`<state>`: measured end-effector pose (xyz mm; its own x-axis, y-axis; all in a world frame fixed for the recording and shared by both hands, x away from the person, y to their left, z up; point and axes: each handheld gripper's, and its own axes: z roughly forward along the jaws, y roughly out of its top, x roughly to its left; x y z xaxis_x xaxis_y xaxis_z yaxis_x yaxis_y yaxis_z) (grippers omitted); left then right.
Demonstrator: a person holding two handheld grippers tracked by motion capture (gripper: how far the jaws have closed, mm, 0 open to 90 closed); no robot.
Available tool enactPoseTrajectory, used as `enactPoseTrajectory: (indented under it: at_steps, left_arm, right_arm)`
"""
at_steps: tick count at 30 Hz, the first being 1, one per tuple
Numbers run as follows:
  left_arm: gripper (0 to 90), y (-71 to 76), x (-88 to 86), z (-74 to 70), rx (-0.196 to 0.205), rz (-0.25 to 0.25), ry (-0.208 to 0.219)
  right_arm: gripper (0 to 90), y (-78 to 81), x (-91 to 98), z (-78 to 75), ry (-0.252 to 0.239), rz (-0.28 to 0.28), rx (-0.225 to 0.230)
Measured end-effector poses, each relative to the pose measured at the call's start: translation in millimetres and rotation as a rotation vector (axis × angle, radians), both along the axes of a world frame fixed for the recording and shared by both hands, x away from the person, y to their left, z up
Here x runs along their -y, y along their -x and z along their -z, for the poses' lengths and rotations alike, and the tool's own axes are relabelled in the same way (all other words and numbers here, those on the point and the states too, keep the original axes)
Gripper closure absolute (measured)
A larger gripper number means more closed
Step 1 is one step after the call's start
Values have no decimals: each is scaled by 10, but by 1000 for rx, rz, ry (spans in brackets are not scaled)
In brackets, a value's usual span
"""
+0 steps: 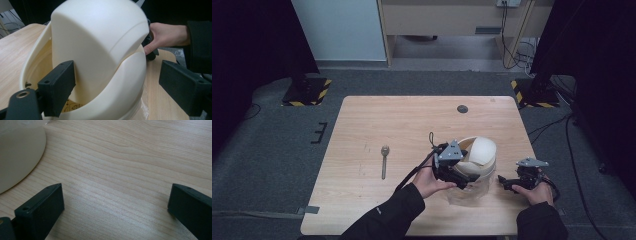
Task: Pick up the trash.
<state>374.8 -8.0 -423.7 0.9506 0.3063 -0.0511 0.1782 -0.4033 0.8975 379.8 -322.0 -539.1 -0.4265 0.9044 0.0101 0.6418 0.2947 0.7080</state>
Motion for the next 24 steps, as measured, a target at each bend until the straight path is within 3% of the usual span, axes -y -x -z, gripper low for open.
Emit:
enactPoseTrajectory:
  at_steps: [5, 16, 21, 24]
  left_arm:
    - [129, -14, 46, 36, -20, -6, -33]
    - [138, -1, 57, 28, -16, -4, -30]
    - [140, 33, -65, -73, -1, -17, -4]
    - [143, 42, -257, -159, 8, -49, 22]
  right_arm:
    - [8, 0, 1, 0, 0, -1, -1]
    - [8, 1, 1, 0, 0, -1, -1]
    - [7, -1, 2, 0, 0, -3, 1]
    - [7, 0, 2, 0, 1, -3, -1]
